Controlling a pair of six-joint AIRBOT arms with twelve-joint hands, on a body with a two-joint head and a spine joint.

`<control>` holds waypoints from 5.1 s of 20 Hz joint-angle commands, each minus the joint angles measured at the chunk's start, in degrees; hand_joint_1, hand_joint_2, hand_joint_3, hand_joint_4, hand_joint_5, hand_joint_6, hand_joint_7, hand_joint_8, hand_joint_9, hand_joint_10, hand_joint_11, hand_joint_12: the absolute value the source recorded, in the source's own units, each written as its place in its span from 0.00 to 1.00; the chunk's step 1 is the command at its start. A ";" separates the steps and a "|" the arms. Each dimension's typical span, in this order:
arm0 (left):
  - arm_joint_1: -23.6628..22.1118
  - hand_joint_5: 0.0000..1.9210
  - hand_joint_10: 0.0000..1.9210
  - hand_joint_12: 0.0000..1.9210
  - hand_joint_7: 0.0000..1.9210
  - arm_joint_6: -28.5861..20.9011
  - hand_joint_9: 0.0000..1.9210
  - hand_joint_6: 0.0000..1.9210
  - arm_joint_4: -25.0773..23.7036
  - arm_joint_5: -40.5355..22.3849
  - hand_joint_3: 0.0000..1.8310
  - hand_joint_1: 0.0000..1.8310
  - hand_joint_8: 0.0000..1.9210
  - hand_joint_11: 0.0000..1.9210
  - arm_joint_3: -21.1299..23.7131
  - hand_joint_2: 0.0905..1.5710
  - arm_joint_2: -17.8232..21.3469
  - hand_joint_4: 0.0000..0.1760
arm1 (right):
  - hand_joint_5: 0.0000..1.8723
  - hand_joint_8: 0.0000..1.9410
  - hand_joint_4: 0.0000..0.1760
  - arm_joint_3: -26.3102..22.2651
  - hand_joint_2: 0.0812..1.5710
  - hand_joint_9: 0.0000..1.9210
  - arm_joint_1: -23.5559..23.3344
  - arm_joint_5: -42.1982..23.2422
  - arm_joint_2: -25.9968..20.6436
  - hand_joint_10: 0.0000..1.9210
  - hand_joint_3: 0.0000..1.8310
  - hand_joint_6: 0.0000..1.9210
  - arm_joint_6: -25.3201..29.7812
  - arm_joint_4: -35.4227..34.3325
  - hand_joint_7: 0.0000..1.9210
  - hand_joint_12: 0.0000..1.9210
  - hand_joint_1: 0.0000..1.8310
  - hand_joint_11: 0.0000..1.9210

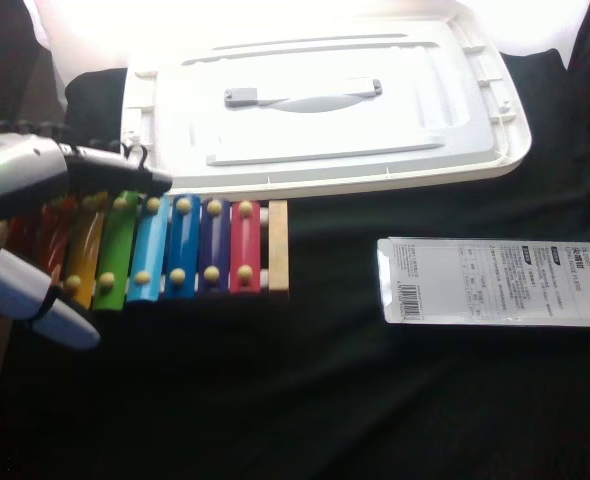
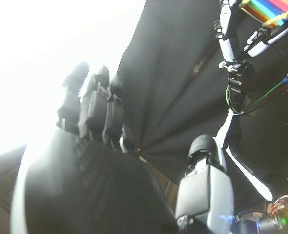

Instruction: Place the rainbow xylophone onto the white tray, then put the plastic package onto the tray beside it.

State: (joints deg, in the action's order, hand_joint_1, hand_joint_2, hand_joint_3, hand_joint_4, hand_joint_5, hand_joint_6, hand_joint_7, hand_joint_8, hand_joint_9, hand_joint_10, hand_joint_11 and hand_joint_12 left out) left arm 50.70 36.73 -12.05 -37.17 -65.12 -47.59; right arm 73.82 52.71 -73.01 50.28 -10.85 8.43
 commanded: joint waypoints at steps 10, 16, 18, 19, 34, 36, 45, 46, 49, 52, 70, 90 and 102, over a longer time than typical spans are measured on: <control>-9.92 0.39 0.56 0.74 0.31 1.58 0.31 0.05 3.15 -1.86 0.01 0.79 0.42 0.24 -7.43 0.57 -6.04 0.00 | 0.00 0.00 0.50 0.34 0.66 0.17 -0.47 -6.37 0.21 0.00 0.01 0.00 0.34 -2.81 0.21 0.30 0.25 0.00; -15.40 0.37 0.49 0.70 0.30 1.57 0.28 0.05 3.06 3.25 0.00 0.76 0.38 0.14 -13.22 0.60 -11.03 0.00 | 0.04 0.00 0.50 0.34 0.68 0.18 -0.47 -6.39 0.26 0.00 0.00 0.00 0.34 -2.81 0.22 0.33 0.24 0.00; -16.93 0.37 0.44 0.66 0.33 1.57 0.30 0.03 3.41 4.43 0.00 0.75 0.30 0.17 -15.08 0.60 -12.65 0.00 | 0.03 0.00 0.53 0.33 0.67 0.18 -0.47 -6.57 0.28 0.00 0.00 0.00 0.34 -2.81 0.21 0.34 0.24 0.00; -17.55 0.37 0.41 0.64 0.34 1.56 0.31 0.02 3.71 4.71 0.00 0.75 0.26 0.19 -15.74 0.59 -13.26 0.00 | 0.02 0.00 0.57 0.31 0.66 0.16 -0.47 -6.71 0.28 0.00 0.00 0.00 0.34 -2.82 0.20 0.27 0.27 0.00; -22.04 0.38 0.18 0.64 0.44 1.61 0.41 0.00 11.26 8.79 0.00 0.67 0.02 0.25 -26.85 0.57 -21.72 0.00 | 0.00 0.00 0.39 0.29 0.63 0.18 -0.47 -8.35 1.09 0.00 0.00 0.00 0.98 -3.07 0.20 0.34 0.18 0.00; -22.38 0.36 0.18 0.59 0.41 1.68 0.38 0.00 11.65 9.89 0.00 0.64 0.00 0.22 -28.22 0.58 -22.75 0.00 | 0.00 0.00 0.25 0.29 0.65 0.17 -0.47 -8.57 1.20 0.00 0.00 0.00 1.01 -3.10 0.18 0.33 0.18 0.00; -24.71 0.37 0.06 0.48 0.43 1.70 0.45 0.01 11.76 16.69 0.00 0.69 0.01 0.27 -35.63 0.59 -28.09 0.00 | 0.01 0.00 0.27 0.38 0.64 0.20 -0.48 -9.49 1.91 0.00 0.00 0.00 1.01 -3.10 0.20 0.40 0.17 0.00; -24.82 0.37 0.06 0.52 0.43 1.70 0.45 0.00 11.76 17.10 0.00 0.68 0.00 0.26 -36.34 0.58 -28.60 0.00 | 0.04 0.00 0.34 0.38 0.64 0.19 -0.48 -9.63 2.03 0.00 0.00 0.01 1.01 -3.10 0.20 0.41 0.15 0.00; -24.83 0.34 0.05 0.58 0.40 1.69 0.41 0.00 11.85 17.96 0.00 0.65 0.00 0.19 -37.87 0.60 -29.64 0.00 | 0.04 0.00 0.38 0.63 0.64 0.18 -0.49 -9.83 2.54 0.00 0.00 0.00 1.02 -3.10 0.20 0.39 0.13 0.00; -24.83 0.35 0.09 0.59 0.42 1.69 0.44 0.01 11.87 18.79 0.00 0.65 0.02 0.23 -39.02 0.58 -30.56 0.00 | 0.04 0.00 0.26 0.67 0.65 0.18 -0.49 -10.03 2.66 0.00 0.00 0.00 1.13 -3.10 0.20 0.38 0.15 0.00; -23.57 0.32 0.01 0.48 0.38 1.74 0.41 0.00 10.79 23.27 0.00 0.66 0.00 0.21 -43.99 0.60 -35.16 0.00 | 0.03 0.00 0.17 0.99 0.65 0.21 -0.49 -10.60 3.14 0.00 0.00 0.00 1.67 -3.07 0.20 0.36 0.15 0.05; -22.79 0.00 0.00 0.22 0.00 1.75 0.01 0.00 9.08 15.83 0.00 0.43 0.00 0.00 -36.10 0.45 -30.33 0.56 | 0.00 0.00 0.84 0.83 0.56 0.19 -0.48 -10.63 3.22 0.00 0.00 0.00 2.83 -3.01 0.19 0.31 0.17 0.03; -23.24 0.00 0.00 0.00 0.00 1.75 0.00 0.00 6.40 0.19 0.00 0.39 0.00 0.00 -20.44 0.43 -16.31 1.00 | 0.00 0.00 0.43 -3.28 0.39 0.08 -0.39 -5.40 -0.38 0.00 0.00 0.00 2.95 0.55 0.04 0.28 0.44 0.00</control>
State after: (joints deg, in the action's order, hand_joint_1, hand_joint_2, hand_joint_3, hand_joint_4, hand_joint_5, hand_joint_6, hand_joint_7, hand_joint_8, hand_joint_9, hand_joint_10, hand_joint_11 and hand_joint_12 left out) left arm 28.14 38.83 -6.44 -29.47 -85.17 -63.83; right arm 70.63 52.71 -73.08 49.82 -8.34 11.55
